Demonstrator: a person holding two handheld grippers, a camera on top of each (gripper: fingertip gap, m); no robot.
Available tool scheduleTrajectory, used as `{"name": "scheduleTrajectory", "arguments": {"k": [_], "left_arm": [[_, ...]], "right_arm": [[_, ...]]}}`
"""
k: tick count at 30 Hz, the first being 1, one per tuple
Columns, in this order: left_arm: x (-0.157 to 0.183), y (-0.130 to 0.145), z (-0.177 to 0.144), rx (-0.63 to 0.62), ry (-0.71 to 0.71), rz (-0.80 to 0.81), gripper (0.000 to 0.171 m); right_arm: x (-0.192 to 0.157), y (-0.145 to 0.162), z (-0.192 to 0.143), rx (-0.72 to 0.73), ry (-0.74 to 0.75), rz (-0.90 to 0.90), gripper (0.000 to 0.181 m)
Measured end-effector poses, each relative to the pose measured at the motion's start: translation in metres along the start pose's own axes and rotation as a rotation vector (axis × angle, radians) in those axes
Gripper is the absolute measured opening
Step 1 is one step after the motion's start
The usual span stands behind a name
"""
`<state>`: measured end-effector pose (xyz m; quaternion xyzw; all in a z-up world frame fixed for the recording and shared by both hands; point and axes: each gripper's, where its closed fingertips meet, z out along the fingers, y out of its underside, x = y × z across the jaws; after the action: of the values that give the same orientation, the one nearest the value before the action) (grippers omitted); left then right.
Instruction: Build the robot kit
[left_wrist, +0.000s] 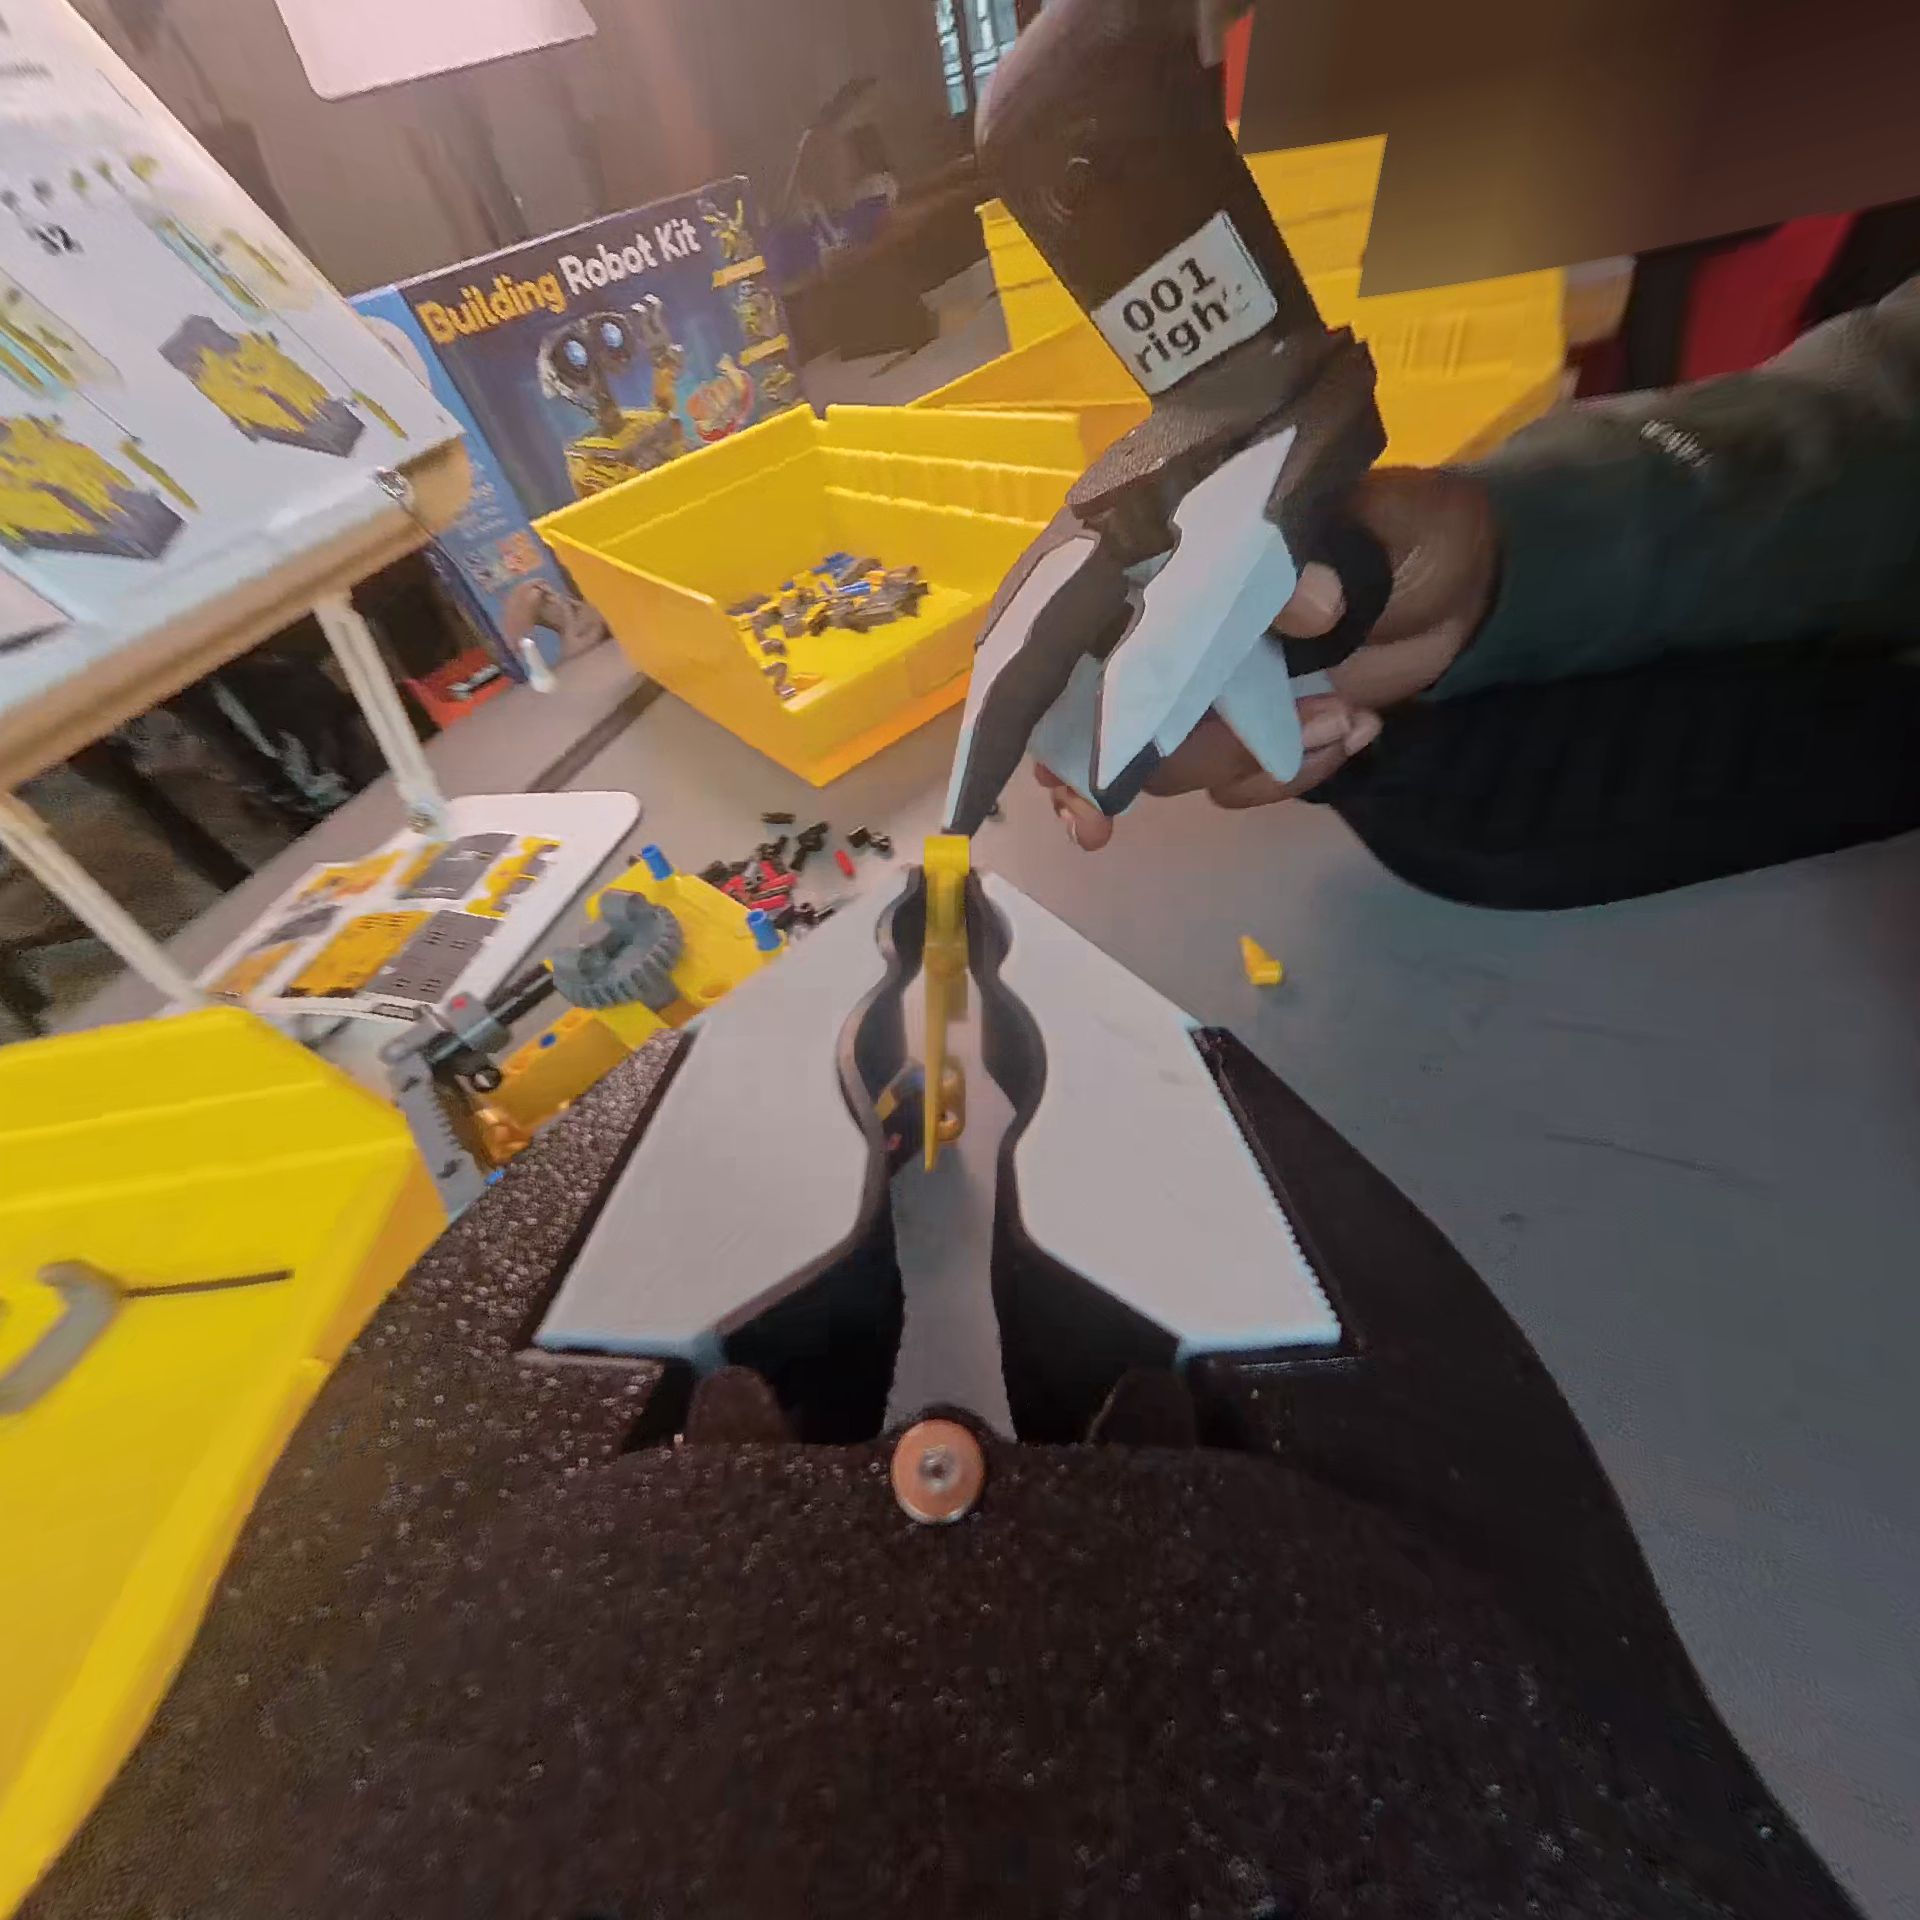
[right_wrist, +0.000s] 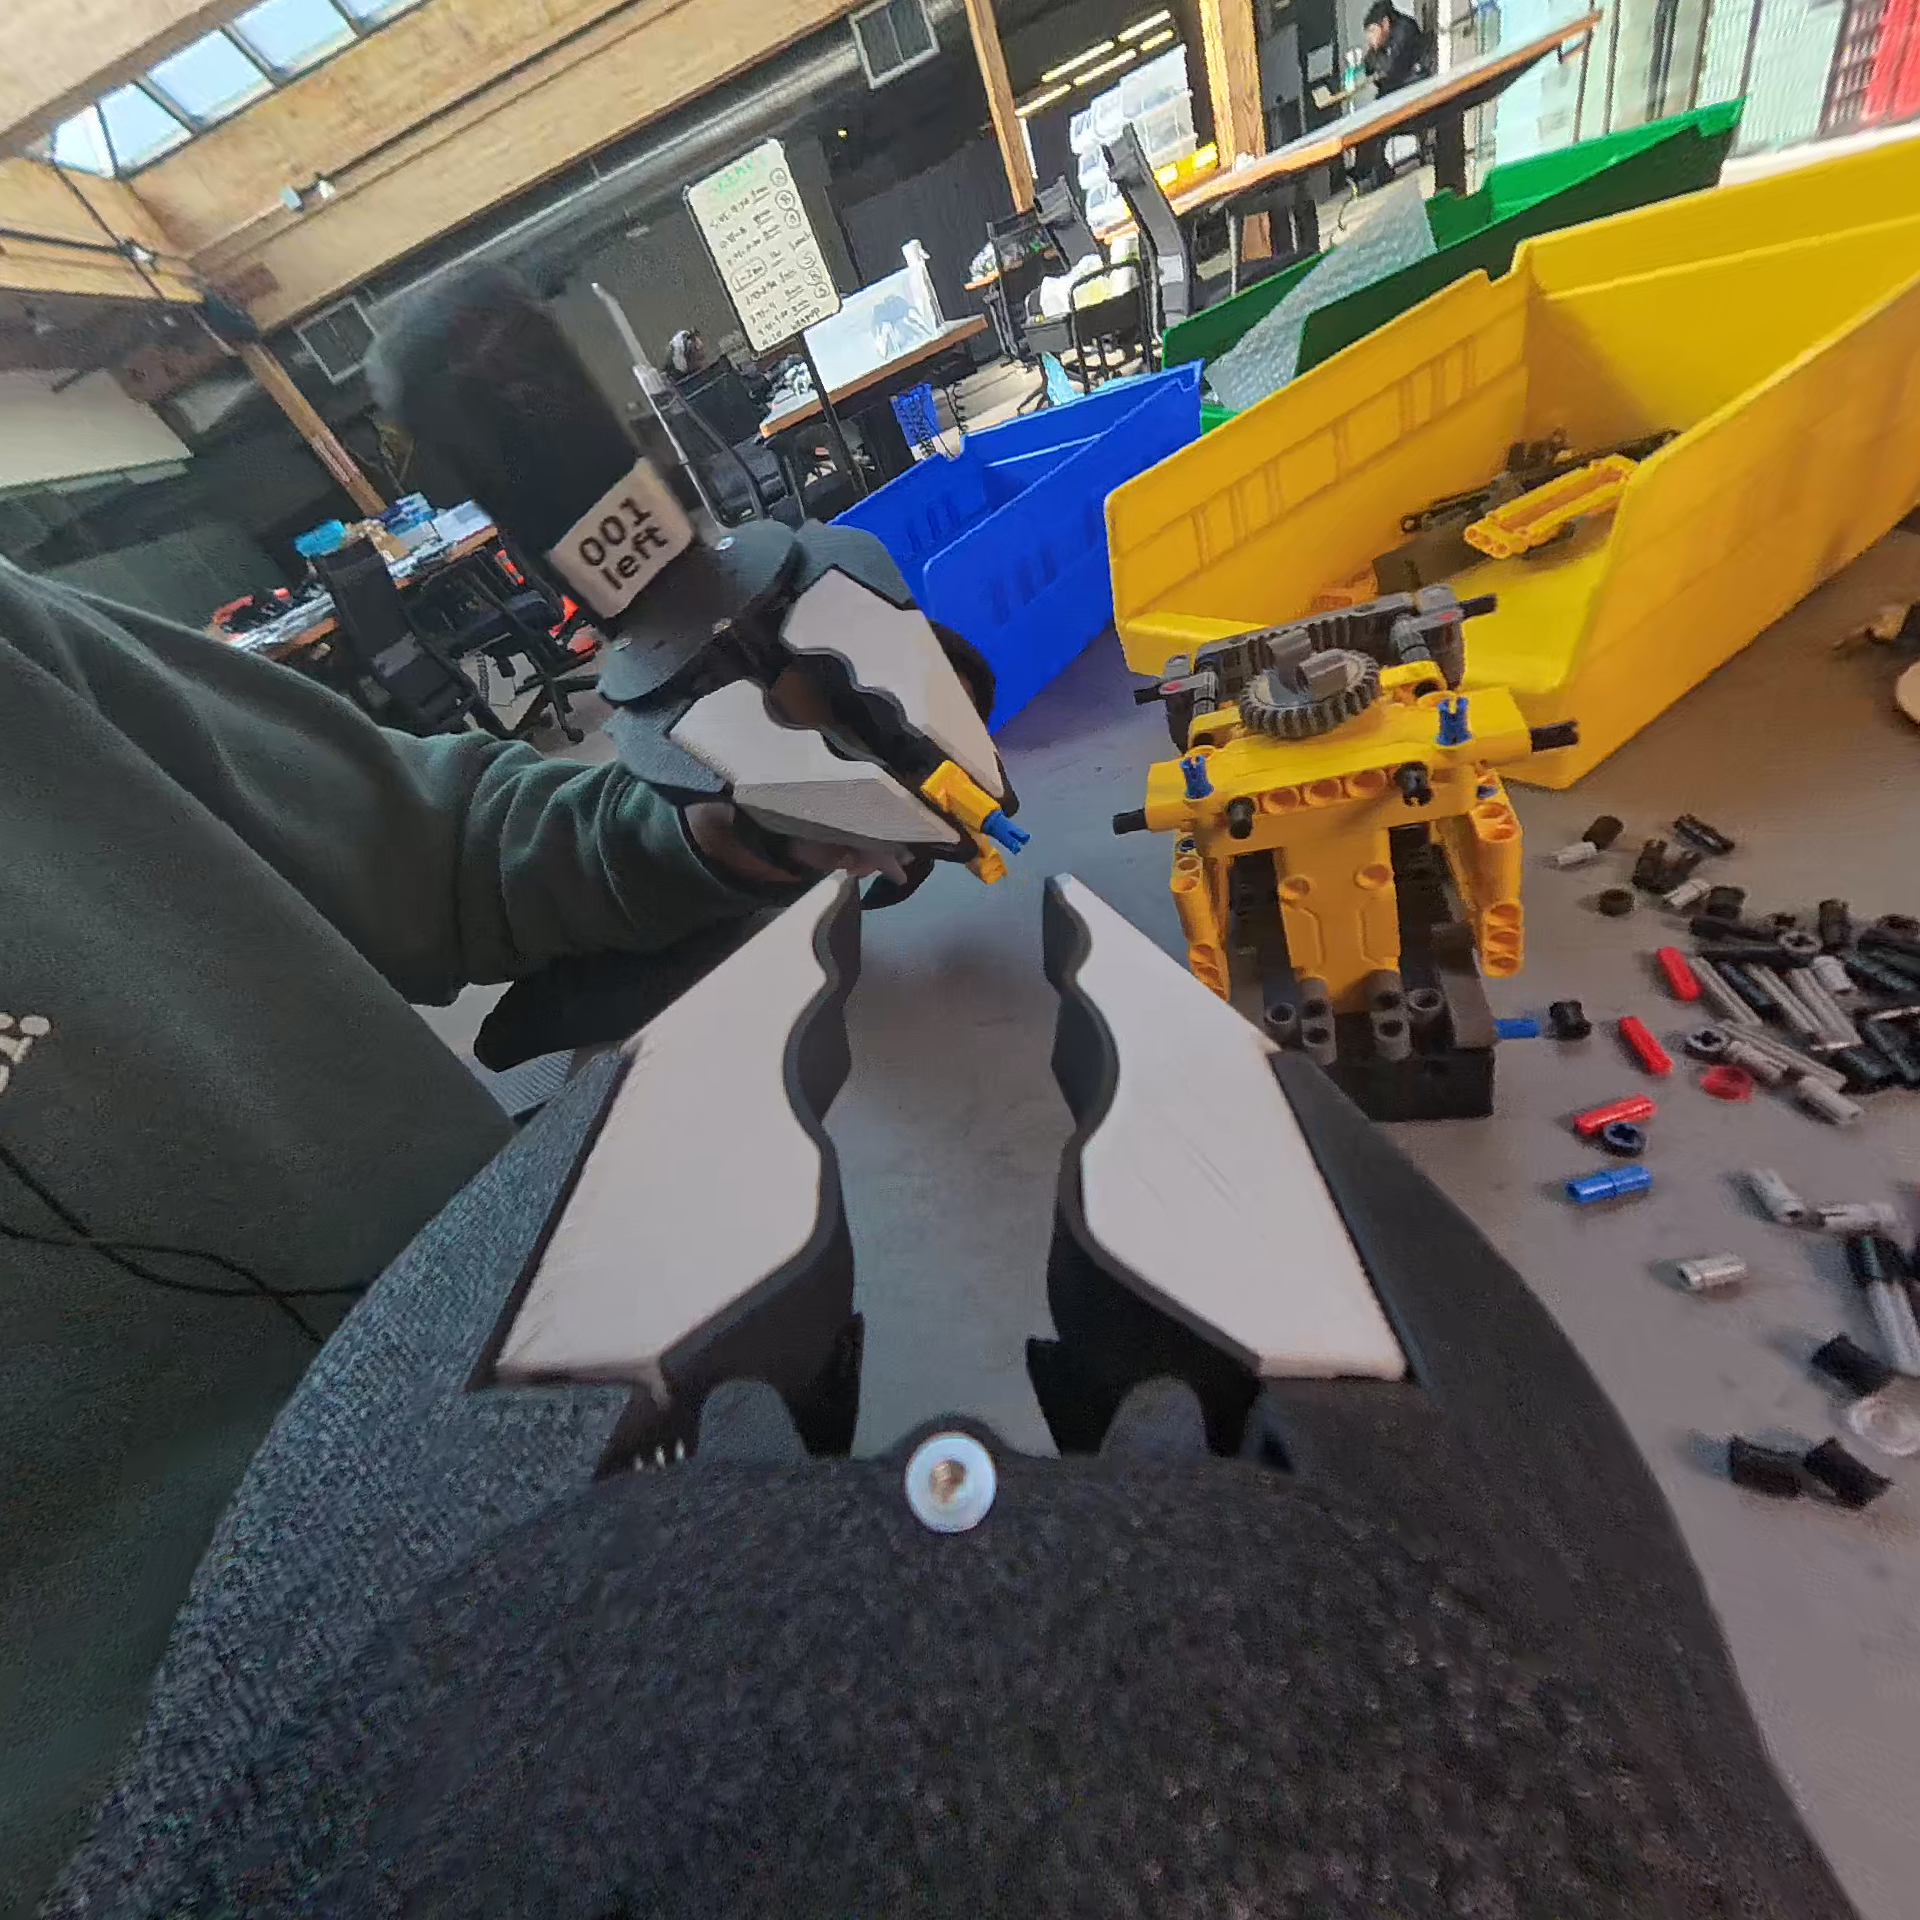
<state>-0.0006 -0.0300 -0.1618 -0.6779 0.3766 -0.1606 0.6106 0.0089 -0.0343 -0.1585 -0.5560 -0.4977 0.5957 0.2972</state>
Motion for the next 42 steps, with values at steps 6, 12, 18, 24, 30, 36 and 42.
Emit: {"name": "scheduleTrajectory", "arguments": {"k": [6, 12, 18, 24, 30, 36, 42], "left_arm": [[0.004, 0.008, 0.008, -0.122, -0.187, 0.422, 0.006], [0.005, 0.01, 0.012, -0.176, -0.253, 0.583, 0.006], [0.008, 0.008, 0.013, -0.204, -0.293, 0.668, 0.006], [0.011, 0.009, 0.011, -0.167, -0.252, 0.613, 0.012], [0.008, 0.013, 0.01, -0.18, -0.257, 0.589, 0.009], [0.011, 0.01, 0.01, -0.181, -0.282, 0.657, 0.009], [0.011, 0.011, 0.01, -0.184, -0.274, 0.637, 0.009]], "right_arm": [[0.001, 0.005, 0.012, 0.011, 0.05, 0.105, 0.039], [0.007, 0.006, 0.01, 0.02, 0.099, 0.091, 0.03], [0.009, 0.007, 0.009, 0.0, 0.14, 0.017, 0.023], [0.006, 0.004, 0.006, -0.029, 0.181, -0.191, 0.022], [0.006, 0.005, 0.003, -0.061, 0.217, -0.351, 0.021], [-0.001, 0.003, 0.002, -0.081, 0.273, -0.567, 0.021], [-0.002, 0.004, 0.004, -0.099, 0.319, -0.7, 0.021]]}}
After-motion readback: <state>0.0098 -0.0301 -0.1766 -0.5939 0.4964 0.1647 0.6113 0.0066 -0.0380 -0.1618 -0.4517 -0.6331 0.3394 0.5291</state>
